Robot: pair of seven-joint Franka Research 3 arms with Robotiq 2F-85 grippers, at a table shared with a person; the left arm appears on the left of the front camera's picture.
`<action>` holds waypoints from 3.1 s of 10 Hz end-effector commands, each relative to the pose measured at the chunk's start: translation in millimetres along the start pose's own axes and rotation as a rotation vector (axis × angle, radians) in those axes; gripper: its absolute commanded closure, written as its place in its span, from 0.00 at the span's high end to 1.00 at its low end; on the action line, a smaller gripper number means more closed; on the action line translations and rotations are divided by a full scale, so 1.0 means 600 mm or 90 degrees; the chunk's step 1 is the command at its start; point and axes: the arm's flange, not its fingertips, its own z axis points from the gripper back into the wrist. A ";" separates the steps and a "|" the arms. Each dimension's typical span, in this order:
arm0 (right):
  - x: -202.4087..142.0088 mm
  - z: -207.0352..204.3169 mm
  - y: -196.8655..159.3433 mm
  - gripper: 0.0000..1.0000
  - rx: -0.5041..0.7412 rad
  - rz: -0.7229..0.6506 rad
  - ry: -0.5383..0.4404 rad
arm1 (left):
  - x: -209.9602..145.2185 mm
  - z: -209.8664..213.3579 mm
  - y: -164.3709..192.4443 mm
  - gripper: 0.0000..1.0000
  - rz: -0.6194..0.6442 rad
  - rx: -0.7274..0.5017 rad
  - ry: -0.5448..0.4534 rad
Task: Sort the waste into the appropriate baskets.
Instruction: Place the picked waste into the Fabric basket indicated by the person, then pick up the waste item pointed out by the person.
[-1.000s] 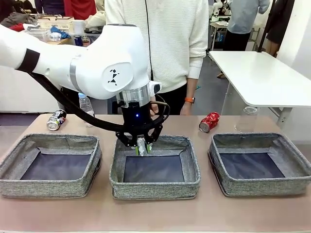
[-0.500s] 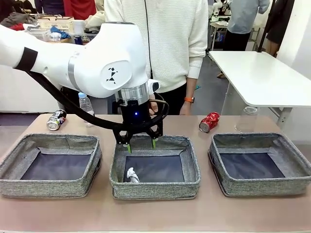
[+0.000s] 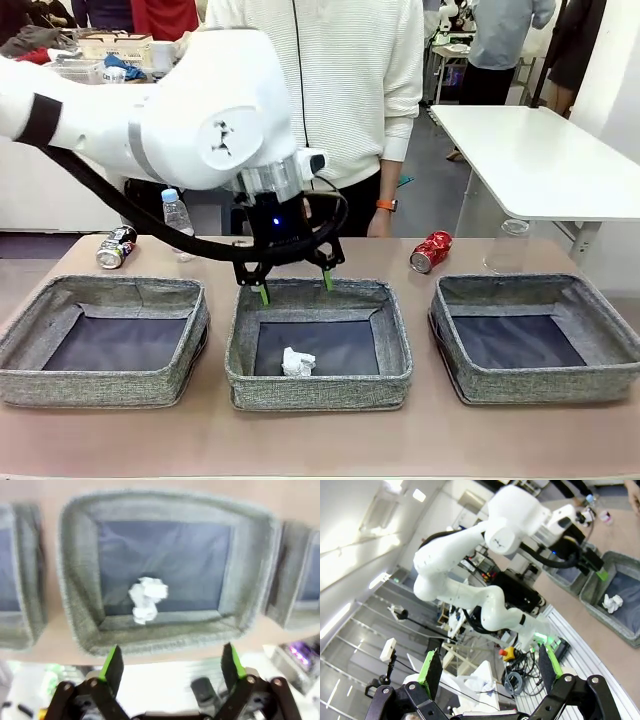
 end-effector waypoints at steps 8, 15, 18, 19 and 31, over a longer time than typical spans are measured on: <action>0.006 -0.002 0.004 1.00 0.012 0.018 -0.003 | -0.033 0.287 0.380 1.00 -0.136 -0.805 -0.039; 0.006 -0.002 0.004 1.00 0.012 0.018 -0.003 | -0.014 0.301 0.400 1.00 -0.131 -0.795 -0.007; 0.006 -0.002 0.004 1.00 0.012 0.018 -0.003 | -0.014 0.301 0.400 1.00 -0.131 -0.795 -0.007; 0.006 -0.002 0.004 1.00 0.012 0.018 -0.003 | -0.014 0.301 0.400 1.00 -0.131 -0.795 -0.007; 0.006 -0.002 0.004 1.00 0.012 0.018 -0.003 | -0.014 0.301 0.400 1.00 -0.131 -0.795 -0.007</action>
